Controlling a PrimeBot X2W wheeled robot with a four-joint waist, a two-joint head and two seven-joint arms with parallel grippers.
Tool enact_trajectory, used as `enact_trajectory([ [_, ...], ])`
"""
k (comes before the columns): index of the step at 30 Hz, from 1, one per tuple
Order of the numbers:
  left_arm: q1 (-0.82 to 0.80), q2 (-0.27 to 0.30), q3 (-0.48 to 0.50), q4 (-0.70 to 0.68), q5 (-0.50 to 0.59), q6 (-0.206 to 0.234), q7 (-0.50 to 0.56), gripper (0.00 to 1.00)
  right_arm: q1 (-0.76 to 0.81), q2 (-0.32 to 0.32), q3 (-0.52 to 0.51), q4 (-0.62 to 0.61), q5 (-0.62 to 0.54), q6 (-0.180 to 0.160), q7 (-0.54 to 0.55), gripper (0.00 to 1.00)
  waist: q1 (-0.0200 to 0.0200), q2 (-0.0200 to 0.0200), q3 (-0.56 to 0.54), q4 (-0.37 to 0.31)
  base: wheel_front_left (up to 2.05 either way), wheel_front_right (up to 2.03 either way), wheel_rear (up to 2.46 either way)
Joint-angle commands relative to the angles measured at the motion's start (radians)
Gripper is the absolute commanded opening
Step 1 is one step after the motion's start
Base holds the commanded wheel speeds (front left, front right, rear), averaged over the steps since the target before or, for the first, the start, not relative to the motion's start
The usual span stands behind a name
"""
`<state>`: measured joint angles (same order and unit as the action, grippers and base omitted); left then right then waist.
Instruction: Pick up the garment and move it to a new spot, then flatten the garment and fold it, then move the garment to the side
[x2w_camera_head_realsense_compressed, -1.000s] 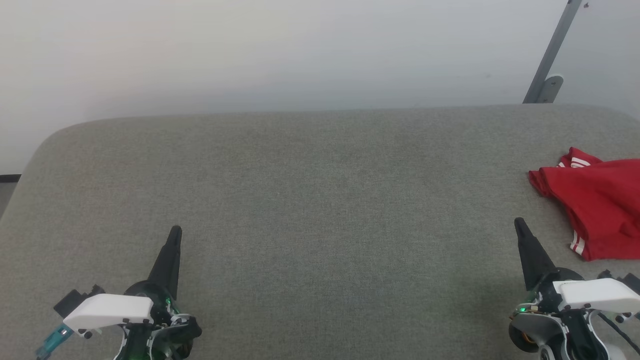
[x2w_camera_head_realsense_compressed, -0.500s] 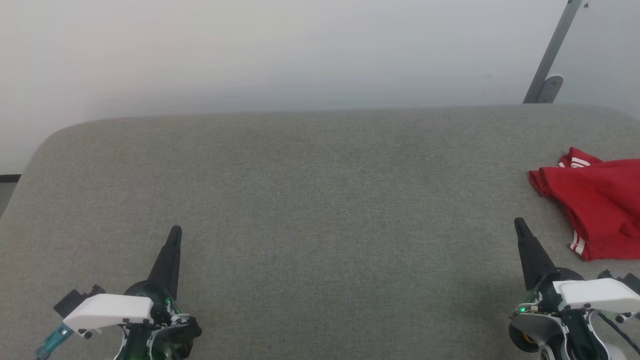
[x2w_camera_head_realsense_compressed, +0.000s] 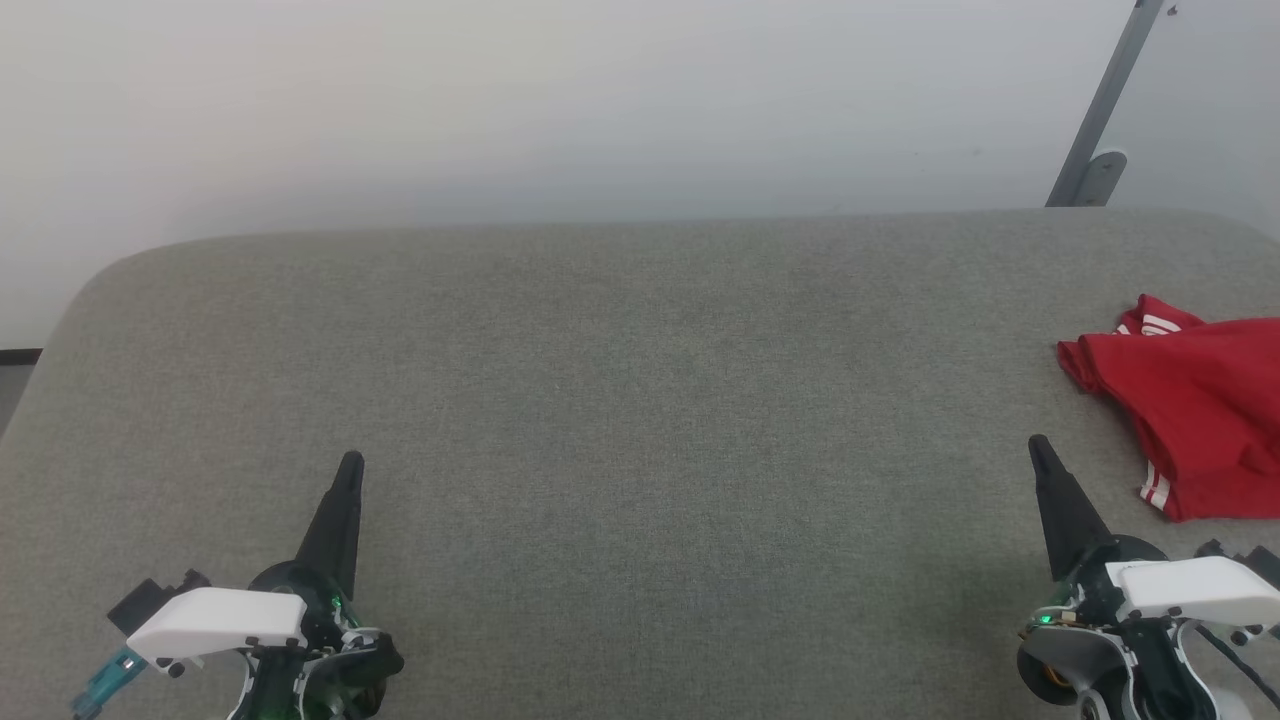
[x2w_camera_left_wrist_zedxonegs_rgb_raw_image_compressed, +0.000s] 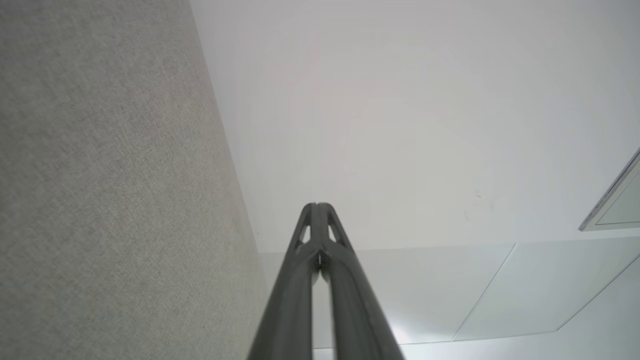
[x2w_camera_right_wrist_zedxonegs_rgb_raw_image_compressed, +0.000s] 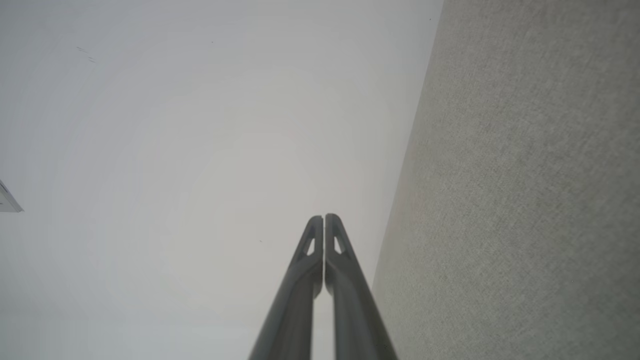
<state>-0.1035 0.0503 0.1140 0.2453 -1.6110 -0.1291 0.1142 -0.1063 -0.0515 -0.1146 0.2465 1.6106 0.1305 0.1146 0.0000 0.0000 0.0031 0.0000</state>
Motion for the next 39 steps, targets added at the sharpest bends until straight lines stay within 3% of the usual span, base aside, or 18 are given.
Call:
enact_trajectory([
  [1,-0.012,-0.003,0.0,-0.001,-0.004,-0.003,0.003,0.0,-0.005,0.004,0.001,-0.004,0.004,0.0,0.003,0.0,0.0,0.0,0.0,0.0,0.0,0.0,0.0],
  [39,-0.012,-0.003,0.0,-0.001,-0.004,-0.003,0.003,0.0,-0.005,0.004,0.001,-0.004,0.004,0.0,0.003,0.0,0.0,0.0,0.0,0.0,0.0,0.0,0.0],
])
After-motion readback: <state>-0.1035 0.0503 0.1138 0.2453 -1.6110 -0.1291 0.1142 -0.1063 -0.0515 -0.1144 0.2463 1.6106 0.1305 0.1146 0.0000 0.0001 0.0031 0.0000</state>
